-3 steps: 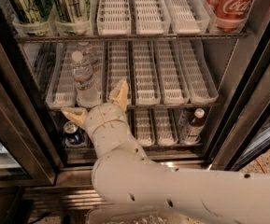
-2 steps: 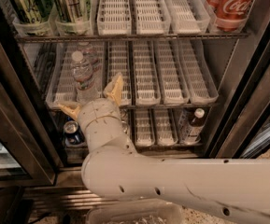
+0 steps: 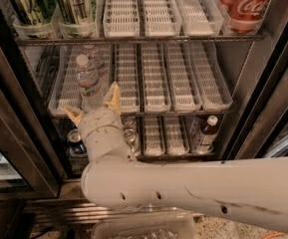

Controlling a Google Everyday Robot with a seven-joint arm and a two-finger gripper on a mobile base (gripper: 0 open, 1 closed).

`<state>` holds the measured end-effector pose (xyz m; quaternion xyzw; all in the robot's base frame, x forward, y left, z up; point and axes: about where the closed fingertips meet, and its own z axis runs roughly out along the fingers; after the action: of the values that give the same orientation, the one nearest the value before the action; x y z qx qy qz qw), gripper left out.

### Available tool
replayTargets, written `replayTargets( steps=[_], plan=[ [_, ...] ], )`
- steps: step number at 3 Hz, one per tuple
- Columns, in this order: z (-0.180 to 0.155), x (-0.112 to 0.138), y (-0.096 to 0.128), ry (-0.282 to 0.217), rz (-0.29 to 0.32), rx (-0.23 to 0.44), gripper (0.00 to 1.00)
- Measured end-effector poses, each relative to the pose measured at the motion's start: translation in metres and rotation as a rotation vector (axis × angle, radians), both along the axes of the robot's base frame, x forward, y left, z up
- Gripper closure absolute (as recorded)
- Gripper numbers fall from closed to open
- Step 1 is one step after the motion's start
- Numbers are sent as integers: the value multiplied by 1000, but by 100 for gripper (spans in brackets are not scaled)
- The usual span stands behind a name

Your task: Pick water bottle from middle shelf of fridge

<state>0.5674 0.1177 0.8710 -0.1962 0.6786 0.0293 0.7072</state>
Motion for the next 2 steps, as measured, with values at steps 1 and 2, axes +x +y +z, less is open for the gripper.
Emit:
replayTargets(
  steps=[1,2],
  plan=[
    [-7,8,4,-8,-10,4,14],
    [-13,13,8,-20,-19,18,21]
  ],
)
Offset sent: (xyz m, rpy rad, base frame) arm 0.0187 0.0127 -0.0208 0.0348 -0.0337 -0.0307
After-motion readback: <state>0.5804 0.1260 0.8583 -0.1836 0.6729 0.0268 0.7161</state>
